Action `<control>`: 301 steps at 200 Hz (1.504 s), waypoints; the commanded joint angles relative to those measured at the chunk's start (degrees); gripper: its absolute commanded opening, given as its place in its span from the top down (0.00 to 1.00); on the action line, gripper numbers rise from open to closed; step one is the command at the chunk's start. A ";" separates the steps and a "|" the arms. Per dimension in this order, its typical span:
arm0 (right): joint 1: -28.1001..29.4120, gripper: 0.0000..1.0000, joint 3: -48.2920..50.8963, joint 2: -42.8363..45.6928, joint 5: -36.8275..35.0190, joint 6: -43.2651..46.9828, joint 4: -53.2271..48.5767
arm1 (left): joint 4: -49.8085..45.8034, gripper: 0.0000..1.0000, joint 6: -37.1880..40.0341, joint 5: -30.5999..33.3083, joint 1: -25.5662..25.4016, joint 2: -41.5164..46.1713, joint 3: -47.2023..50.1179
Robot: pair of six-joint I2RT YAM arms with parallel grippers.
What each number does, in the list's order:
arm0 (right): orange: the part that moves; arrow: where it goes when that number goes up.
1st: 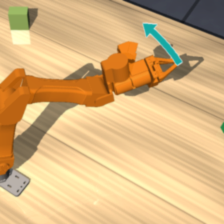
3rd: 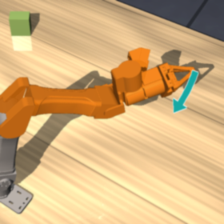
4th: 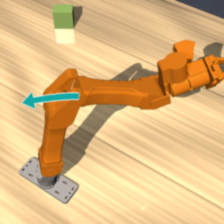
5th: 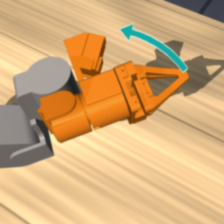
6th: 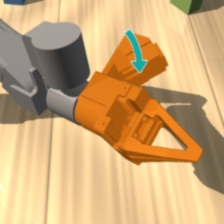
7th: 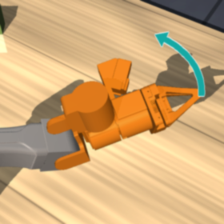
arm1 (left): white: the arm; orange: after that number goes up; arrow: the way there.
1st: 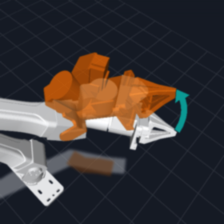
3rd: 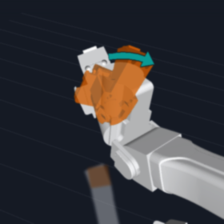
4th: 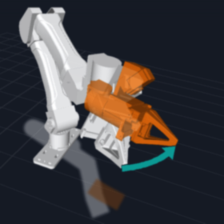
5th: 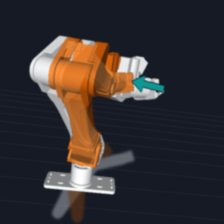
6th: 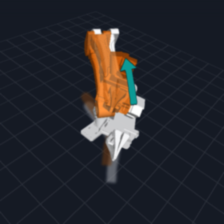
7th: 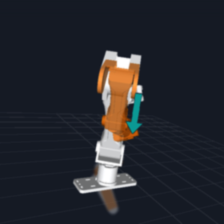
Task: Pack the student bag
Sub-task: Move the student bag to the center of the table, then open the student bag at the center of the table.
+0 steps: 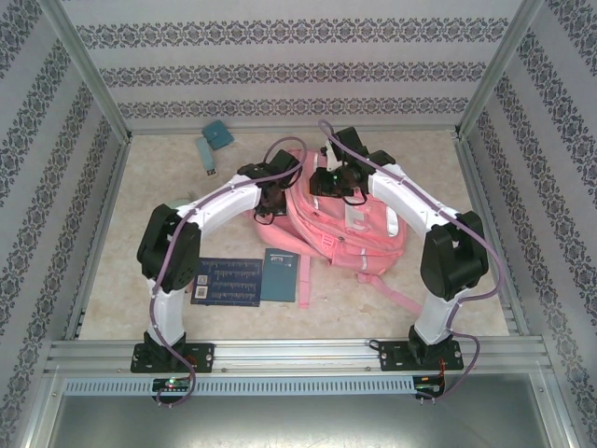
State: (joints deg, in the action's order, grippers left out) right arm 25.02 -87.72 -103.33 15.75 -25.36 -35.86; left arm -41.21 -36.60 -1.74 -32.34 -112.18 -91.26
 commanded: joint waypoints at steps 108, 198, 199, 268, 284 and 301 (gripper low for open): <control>4.16 0.53 3.72 4.97 0.75 -7.76 8.34 | 8.93 0.22 -3.80 -9.46 1.71 2.58 6.57; 7.35 0.57 7.57 5.99 -0.15 -9.77 11.95 | 9.74 0.23 -4.28 -10.55 1.73 2.02 6.90; 7.38 0.57 7.65 6.10 -0.22 -9.83 12.08 | 9.79 0.23 -4.28 -10.56 1.74 2.04 6.89; 8.77 0.57 12.58 12.63 -4.47 -9.18 15.86 | 9.57 0.23 -4.16 -10.72 1.73 1.12 6.26; 9.00 0.56 12.35 11.07 -3.29 -9.02 15.39 | 9.57 0.23 -4.06 -10.83 1.74 1.00 6.10; 9.17 0.57 11.93 8.80 -3.26 -9.26 14.51 | 9.39 0.23 -4.04 -10.87 1.69 0.89 5.77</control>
State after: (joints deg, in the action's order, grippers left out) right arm 33.89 -75.90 -92.05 12.88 -34.72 -20.91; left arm -33.80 -40.58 -11.20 -30.63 -110.41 -84.12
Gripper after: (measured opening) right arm 0.437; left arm 0.771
